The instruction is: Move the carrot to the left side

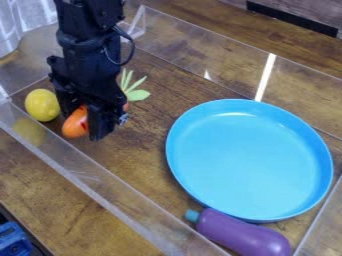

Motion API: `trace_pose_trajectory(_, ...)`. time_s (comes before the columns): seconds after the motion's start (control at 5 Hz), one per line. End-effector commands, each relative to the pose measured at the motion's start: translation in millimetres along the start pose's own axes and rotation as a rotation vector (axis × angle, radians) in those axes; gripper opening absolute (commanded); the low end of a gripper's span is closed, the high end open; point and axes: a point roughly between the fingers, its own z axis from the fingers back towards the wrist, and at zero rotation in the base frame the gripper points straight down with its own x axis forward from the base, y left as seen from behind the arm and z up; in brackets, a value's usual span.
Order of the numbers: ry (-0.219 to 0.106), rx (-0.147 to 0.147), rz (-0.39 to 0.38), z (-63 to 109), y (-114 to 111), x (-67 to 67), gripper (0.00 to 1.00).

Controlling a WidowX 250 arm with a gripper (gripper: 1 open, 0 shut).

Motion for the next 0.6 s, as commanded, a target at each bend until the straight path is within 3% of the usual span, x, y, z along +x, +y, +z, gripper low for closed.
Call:
trace_pose_trajectory(0.0, -0.076, 0.033, 0.026, 27.1, 9.6, 10.9, 0.00)
trace_pose_trajectory(0.4, -0.122, 0.046, -0.059, 29.6, 40.6, 23.1, 0.00)
